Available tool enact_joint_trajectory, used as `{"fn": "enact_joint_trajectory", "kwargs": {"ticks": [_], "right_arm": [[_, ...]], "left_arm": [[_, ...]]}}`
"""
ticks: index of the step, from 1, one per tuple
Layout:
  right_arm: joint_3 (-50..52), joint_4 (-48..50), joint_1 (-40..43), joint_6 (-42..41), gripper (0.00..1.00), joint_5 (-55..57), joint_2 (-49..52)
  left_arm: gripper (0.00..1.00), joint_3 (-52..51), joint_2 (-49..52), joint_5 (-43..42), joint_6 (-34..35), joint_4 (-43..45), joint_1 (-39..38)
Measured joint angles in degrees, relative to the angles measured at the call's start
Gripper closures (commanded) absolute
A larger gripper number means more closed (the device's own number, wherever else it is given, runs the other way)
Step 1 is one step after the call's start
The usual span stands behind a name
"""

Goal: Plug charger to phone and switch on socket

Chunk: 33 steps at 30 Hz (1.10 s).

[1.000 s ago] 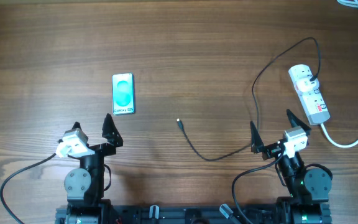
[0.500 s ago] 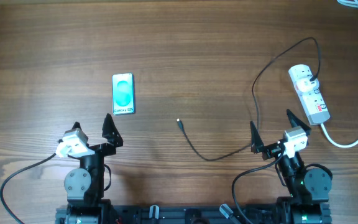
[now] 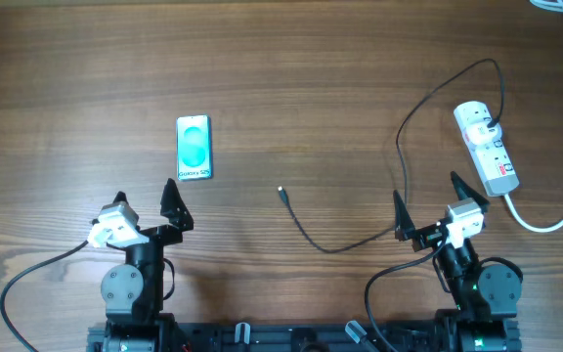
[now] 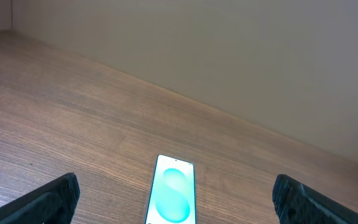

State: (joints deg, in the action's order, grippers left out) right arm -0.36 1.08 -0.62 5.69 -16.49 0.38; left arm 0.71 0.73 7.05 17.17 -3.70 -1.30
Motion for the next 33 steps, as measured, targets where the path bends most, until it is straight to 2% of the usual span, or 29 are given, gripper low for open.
{"fn": "enact_joint_trajectory", "kwargs": {"ticks": [27, 33], "right_arm": [[0.00, 0.00, 0.00, 0.00, 0.00, 0.00, 0.00], [0.00, 0.00, 0.00, 0.00, 0.00, 0.00, 0.02]], "left_arm": [[0.00, -0.02, 0.00, 2.40, 0.04, 0.70, 0.00], [0.00, -0.02, 0.00, -4.26, 2.16, 4.20, 0.00]]}}
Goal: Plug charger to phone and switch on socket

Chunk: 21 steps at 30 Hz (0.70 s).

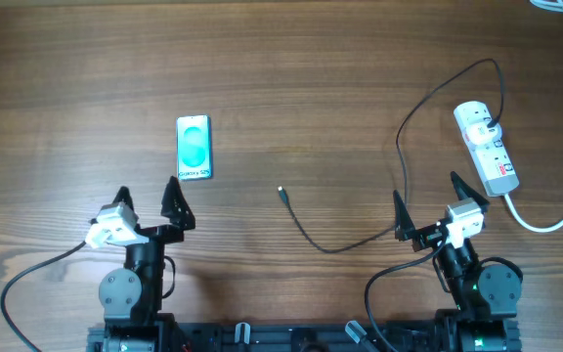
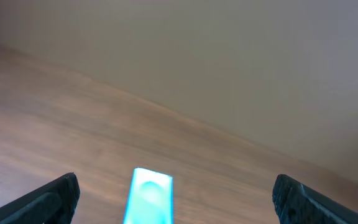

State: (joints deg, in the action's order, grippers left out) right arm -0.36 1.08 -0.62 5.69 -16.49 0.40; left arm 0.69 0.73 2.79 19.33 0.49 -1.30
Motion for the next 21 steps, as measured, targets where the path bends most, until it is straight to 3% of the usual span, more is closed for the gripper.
{"fn": "enact_joint_trajectory", "kwargs": {"ticks": [7, 10, 16, 21], "right_arm": [[0.00, -0.02, 0.00, 0.00, 0.00, 0.00, 0.02], [0.00, -0.02, 0.00, 0.00, 0.00, 0.00, 0.02], [0.00, 0.07, 0.00, 0.00, 0.00, 0.02, 0.17], [0.00, 0.04, 0.00, 0.00, 0.00, 0.02, 0.35]], "left_arm": [[0.00, 0.55, 0.24, -7.58, 9.27, -1.38, 0.00], [0.00, 5.38, 3.06, -10.10, 11.96, -4.24, 0.00], [0.00, 26.97, 21.81, -16.00, 12.20, -14.64, 0.20], [0.00, 48.13, 47.45, -22.01, 9.29, -34.84, 0.20]]}}
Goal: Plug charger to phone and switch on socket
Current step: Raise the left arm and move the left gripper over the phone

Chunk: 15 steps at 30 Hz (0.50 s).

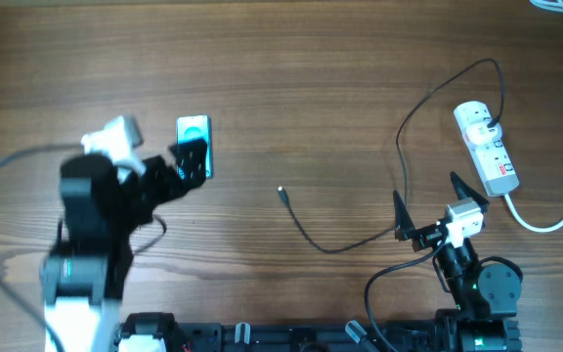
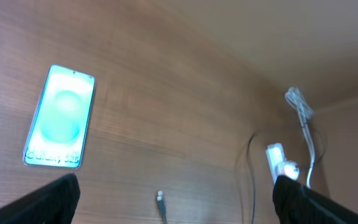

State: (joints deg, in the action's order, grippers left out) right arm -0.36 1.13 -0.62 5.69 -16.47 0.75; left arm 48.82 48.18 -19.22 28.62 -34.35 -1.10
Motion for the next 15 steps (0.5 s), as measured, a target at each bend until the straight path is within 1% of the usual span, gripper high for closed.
{"fn": "enact_joint_trajectory", "kwargs": {"ticks": [1, 2, 3, 7, 10, 15], "right_arm": [[0.00, -0.04, 0.00, 0.00, 0.00, -0.02, 0.00], [0.00, -0.02, 0.00, 0.00, 0.00, 0.00, 0.00], [0.00, -0.04, 0.00, 0.00, 0.00, 0.00, 0.04], [0.00, -0.04, 0.00, 0.00, 0.00, 0.00, 0.04], [0.00, -0.04, 0.00, 0.00, 0.00, -0.02, 0.04], [0.00, -0.04, 0.00, 0.00, 0.00, 0.00, 0.04]], "left_arm": [[0.00, 3.08, 5.66, -1.25, -0.24, -2.62, 0.00], [0.00, 3.76, 7.98, -1.86, -0.33, -2.97, 0.02], [0.00, 4.83, 12.46, -3.69, -0.39, -3.69, 0.02], [0.00, 4.92, 24.02, -10.29, -0.44, -4.26, 0.00], [0.00, 4.92, 27.58, -13.66, -0.44, -4.28, 0.00], [0.00, 4.92, 28.00, -16.15, -0.44, -4.28, 0.00]]}}
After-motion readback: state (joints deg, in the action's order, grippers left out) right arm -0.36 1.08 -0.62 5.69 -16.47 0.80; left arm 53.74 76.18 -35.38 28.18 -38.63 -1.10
